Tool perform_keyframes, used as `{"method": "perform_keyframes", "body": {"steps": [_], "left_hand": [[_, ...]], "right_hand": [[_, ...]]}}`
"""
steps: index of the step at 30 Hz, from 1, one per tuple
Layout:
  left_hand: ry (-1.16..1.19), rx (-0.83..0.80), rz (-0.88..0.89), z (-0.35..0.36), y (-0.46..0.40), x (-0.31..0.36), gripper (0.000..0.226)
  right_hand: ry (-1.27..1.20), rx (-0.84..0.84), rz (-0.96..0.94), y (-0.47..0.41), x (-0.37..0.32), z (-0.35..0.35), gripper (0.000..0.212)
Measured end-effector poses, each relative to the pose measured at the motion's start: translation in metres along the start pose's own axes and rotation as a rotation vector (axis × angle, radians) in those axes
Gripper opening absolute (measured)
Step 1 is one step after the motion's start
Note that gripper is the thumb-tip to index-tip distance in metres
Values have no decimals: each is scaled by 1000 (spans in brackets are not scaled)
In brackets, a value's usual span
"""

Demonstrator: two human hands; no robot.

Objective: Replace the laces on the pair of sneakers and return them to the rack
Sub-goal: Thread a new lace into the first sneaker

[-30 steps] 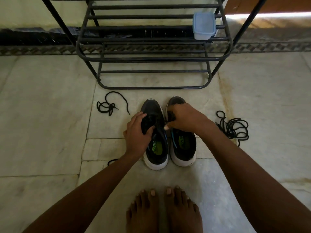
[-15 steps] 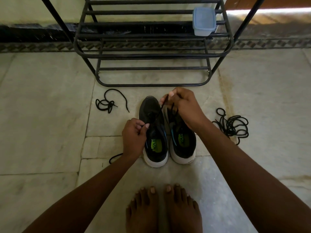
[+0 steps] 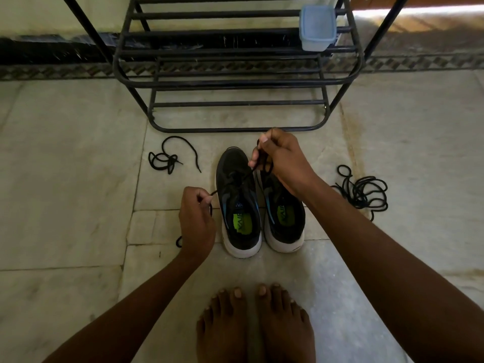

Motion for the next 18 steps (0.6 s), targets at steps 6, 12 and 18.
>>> {"method": "perform_keyframes", "body": {"steps": [6, 12, 18], "left_hand": [[-78, -58, 186, 0, -9, 17, 16], [24, -328, 208, 30, -21, 31, 48], [-61, -383, 148, 42, -29, 21, 41]], "right_hand": [[-3, 29, 42, -4, 10, -6, 22], [39, -14, 48, -4, 9, 5, 26], [155, -16, -87, -4, -8, 11, 28]]}}
Point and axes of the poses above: each hand's wrist, its own y-axis away from the middle knuckle, its own z-axis out of the palm, x = y × z, the point moved 10 cm from there along -y, towards the middle knuckle, and after that the axes turned 9 degrees about z, right-handed, at the moved point
